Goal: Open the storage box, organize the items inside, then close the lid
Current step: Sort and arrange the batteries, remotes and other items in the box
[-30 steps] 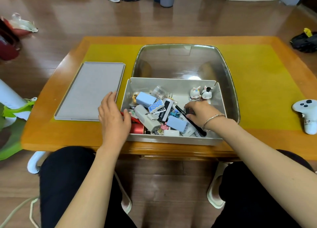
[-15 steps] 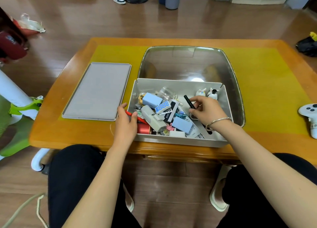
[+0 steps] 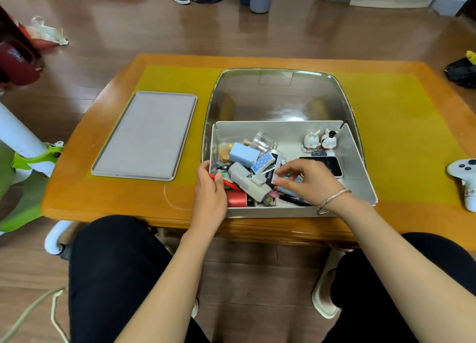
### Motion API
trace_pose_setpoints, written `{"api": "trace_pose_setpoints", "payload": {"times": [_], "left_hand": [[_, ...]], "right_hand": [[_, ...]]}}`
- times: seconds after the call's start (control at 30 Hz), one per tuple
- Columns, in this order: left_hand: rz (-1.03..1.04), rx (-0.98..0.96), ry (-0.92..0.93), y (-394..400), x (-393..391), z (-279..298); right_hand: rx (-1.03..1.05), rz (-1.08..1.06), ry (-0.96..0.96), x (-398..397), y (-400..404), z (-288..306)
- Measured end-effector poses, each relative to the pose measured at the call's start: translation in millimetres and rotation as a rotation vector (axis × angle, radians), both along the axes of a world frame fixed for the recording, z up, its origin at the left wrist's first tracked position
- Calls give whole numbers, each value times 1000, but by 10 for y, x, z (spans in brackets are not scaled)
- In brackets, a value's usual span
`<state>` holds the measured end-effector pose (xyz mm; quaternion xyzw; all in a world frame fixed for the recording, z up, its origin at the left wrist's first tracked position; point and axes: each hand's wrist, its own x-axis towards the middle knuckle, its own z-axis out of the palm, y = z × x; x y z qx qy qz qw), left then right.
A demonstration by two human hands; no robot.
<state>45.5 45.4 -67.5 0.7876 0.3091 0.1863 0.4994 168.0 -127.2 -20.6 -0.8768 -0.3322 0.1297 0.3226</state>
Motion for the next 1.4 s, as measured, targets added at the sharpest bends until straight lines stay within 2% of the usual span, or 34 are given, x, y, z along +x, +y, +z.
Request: {"api": "trace_pose_setpoints", "payload": {"times": [0.17, 0.33, 0.47, 0.6, 0.73, 0.97, 1.1, 1.23, 1.3, 1.4], "left_hand": [[34, 42, -53, 119, -68, 64], [38, 178, -22, 242, -83, 79], [56, 198, -53, 304, -91, 111], [165, 99, -230, 364, -83, 246], [220, 41, -469, 408, -18, 448], [260, 79, -625, 398, 126, 600], [151, 155, -572, 320, 189, 579], [-22, 396, -468, 201, 217, 423], [-102, 538, -361, 160, 216, 335], [-217, 624, -158, 81, 183, 235]], "right_hand": [[-11, -149, -30, 293, -185, -110], [-153, -68, 42, 403, -57, -154], [-261, -78, 75, 396, 35, -201], [-353, -90, 56, 339, -16, -259], [-270, -62, 64, 317, -75, -239], [-177, -49, 8, 387, 78, -191], [-370, -124, -59, 471, 7, -115], [-553, -6, 66, 412, -136, -153], [-534, 26, 53, 389, -130, -211], [-584, 16, -30, 412, -54, -247]]}}
